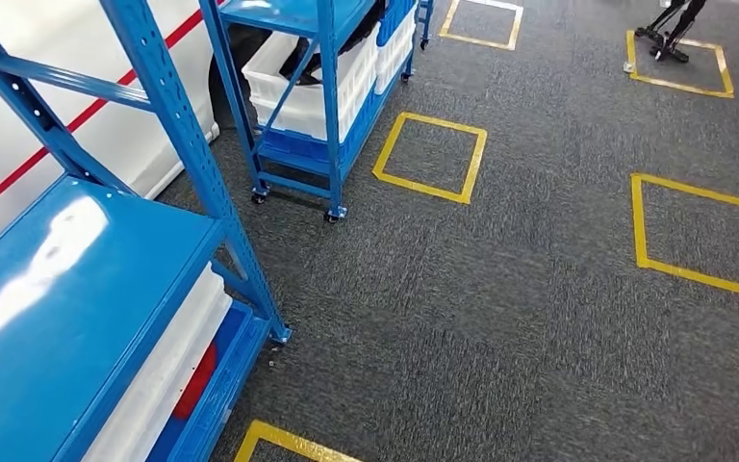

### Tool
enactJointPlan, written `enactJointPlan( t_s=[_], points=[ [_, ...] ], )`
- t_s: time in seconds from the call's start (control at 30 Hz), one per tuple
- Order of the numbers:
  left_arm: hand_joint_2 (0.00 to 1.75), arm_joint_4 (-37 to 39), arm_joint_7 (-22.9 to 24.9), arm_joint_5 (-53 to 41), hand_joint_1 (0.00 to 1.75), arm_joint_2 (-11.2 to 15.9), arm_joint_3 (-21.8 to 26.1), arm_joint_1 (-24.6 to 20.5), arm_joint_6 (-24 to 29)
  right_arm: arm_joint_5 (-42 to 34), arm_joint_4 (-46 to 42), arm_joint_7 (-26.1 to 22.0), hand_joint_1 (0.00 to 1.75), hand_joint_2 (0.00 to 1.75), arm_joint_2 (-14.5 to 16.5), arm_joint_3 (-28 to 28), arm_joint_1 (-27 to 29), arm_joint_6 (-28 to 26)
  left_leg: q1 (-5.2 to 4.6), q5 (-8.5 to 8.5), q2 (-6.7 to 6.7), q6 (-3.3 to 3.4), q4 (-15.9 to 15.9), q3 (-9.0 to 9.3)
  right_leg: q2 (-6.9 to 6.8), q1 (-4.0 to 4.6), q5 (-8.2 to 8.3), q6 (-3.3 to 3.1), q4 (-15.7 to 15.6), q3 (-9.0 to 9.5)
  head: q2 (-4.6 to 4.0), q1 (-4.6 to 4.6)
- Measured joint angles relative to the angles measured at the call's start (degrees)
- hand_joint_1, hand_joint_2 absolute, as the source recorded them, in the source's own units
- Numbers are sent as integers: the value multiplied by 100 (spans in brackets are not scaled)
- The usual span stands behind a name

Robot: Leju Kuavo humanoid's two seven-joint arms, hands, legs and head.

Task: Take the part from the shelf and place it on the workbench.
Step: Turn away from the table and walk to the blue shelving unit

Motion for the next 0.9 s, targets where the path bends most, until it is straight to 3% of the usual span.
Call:
enactJointPlan(
  t_s=[0.07,0.1,0.13,0.17,0.23,0.3,0.37,0.43,0.5,0.57,0.63,0.67,0.7,0.73,0.8,0.87,0.9],
  points=[
    [0,0,17,-20,0,3,-5,-23,2,27,-1,-10,0,0,-2,34,-6,56,2,23,-115,38,-9,-7,302,-9,-378,20,716,-349,1,35],
    [0,0,28,-27,0,5,-6,-33,2,33,-1,-14,0,0,-3,51,-7,77,-6,30,-178,48,-8,-14,360,-9,-534,22,1096,-540,1,43],
    [0,0,46,-30,0,8,-7,-36,3,38,-1,-18,0,0,-5,61,-8,105,-13,32,-254,51,-6,-13,379,-6,-562,17,1322,-666,1,43],
    [0,0,64,-34,0,10,-8,-34,3,42,-1,-22,0,0,-8,67,-11,138,-18,32,-336,52,-3,-8,393,-2,-470,7,1345,-698,1,43],
    [0,1,104,-44,0,14,-12,-33,4,54,-1,-25,0,0,-14,82,-16,220,-20,31,-507,46,6,5,500,0,-20,-33,799,-493,0,44],
    [0,4,128,-58,0,14,-20,-42,3,71,-1,-28,0,0,-22,108,-19,286,-33,28,-652,15,34,-13,764,-2,313,-86,91,-221,0,45],
    [0,7,139,-75,0,15,-36,-46,-2,95,-1,-34,0,0,-30,129,-26,327,-27,36,-772,-49,48,-57,881,10,366,-125,-185,-130,1,41],
    [0,7,142,-86,0,16,-48,-29,-3,114,-1,-34,0,0,-30,144,-31,339,-3,38,-839,-119,52,-96,761,8,379,-171,-229,-114,1,36],
    [0,7,144,-89,0,18,-51,-19,-2,119,-1,-31,0,0,-29,158,-22,343,-13,-121,-608,-175,266,-195,618,-6,403,-233,-283,-89,0,12],
    [0,8,146,-96,0,19,-55,-35,-2,123,-1,-29,0,0,-29,165,0,344,-18,-488,-281,-221,873,-468,459,10,402,-278,-301,-83,0,-25],
    [0,9,157,-105,0,19,-60,-44,-1,130,0,-29,0,0,-33,166,19,347,3,-789,-178,-262,1578,-795,287,32,388,-300,-296,-88,0,-39],
    [0,9,164,-108,0,20,-61,-37,1,132,0,-31,0,0,-37,166,25,350,11,-783,-159,-275,1688,-838,206,38,380,-302,-293,-86,0,-39],
    [0,9,173,-109,0,21,-61,-29,4,133,0,-37,0,0,-39,166,31,354,17,-688,-134,-283,1612,-785,129,42,370,-300,-290,-80,0,-40],
    [0,8,180,-109,0,23,-61,-23,8,134,0,-44,0,0,-42,166,35,361,19,-508,-90,-282,1307,-616,68,43,359,-292,-286,-68,0,-40],
    [0,8,189,-109,0,27,-64,-29,15,134,0,-60,0,0,-45,166,50,390,-1,-185,157,-237,495,-185,-41,65,326,-257,-271,-35,1,-42],
    [0,9,191,-108,0,30,-73,-44,15,133,0,-68,0,0,-57,166,63,440,-34,-86,320,-154,93,5,-121,99,301,-212,-256,-15,1,-34],
    [0,9,187,-104,0,30,-79,-46,15,132,0,-70,0,0,-63,166,64,461,-47,-89,296,-118,81,-5,-156,110,295,-191,-256,-10,1,-31]
  ],
)
